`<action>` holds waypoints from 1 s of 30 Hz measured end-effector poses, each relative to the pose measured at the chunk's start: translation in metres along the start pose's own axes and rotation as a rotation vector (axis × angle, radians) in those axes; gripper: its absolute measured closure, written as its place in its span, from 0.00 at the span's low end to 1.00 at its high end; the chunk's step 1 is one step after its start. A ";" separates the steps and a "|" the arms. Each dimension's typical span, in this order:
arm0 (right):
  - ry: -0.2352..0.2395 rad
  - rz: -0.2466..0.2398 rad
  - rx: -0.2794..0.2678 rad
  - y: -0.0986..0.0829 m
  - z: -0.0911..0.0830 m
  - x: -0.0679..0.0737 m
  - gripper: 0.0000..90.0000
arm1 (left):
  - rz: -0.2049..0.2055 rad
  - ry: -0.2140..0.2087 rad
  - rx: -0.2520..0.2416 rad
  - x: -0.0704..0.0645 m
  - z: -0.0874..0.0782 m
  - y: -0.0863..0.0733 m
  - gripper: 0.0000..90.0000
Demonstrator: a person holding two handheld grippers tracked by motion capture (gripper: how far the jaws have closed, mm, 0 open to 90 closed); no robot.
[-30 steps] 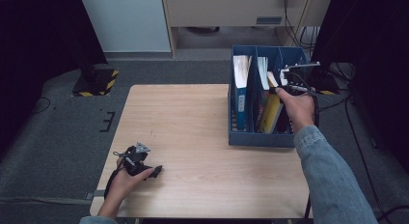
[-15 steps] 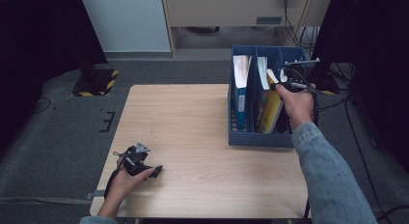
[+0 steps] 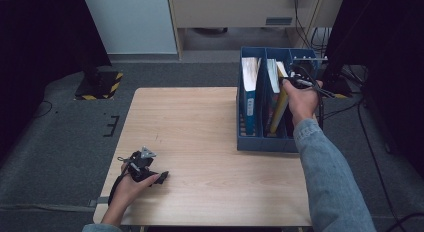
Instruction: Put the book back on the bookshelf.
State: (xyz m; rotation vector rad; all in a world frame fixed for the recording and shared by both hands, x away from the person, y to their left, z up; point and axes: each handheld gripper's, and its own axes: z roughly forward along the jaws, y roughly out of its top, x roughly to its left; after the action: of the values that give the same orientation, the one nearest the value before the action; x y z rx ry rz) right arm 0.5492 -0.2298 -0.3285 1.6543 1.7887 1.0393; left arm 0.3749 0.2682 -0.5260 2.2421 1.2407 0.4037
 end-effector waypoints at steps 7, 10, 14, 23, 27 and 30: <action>-0.003 0.009 -0.001 0.000 0.008 0.002 0.83 | 0.001 -0.001 0.000 0.000 0.000 0.000 0.00; -0.003 0.011 0.002 -0.002 0.011 0.003 0.83 | 0.001 -0.001 0.001 0.000 0.000 0.000 0.00; -0.003 0.016 0.003 -0.002 0.013 0.003 0.83 | 0.001 -0.003 0.002 0.000 0.000 0.001 0.00; 0.002 0.010 0.006 -0.003 0.015 0.004 0.83 | 0.001 -0.003 0.002 0.000 0.000 0.001 0.00; 0.007 0.015 0.010 -0.003 0.015 0.004 0.82 | 0.001 -0.003 0.002 0.000 0.000 0.001 0.00; 0.007 0.016 0.017 -0.003 0.015 0.003 0.82 | 0.002 -0.002 0.003 0.000 0.001 0.001 0.00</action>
State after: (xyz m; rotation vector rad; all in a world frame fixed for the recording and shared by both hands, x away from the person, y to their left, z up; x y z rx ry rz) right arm 0.5587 -0.2236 -0.3390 1.6800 1.7961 1.0413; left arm 0.3757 0.2675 -0.5259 2.2452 1.2390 0.4000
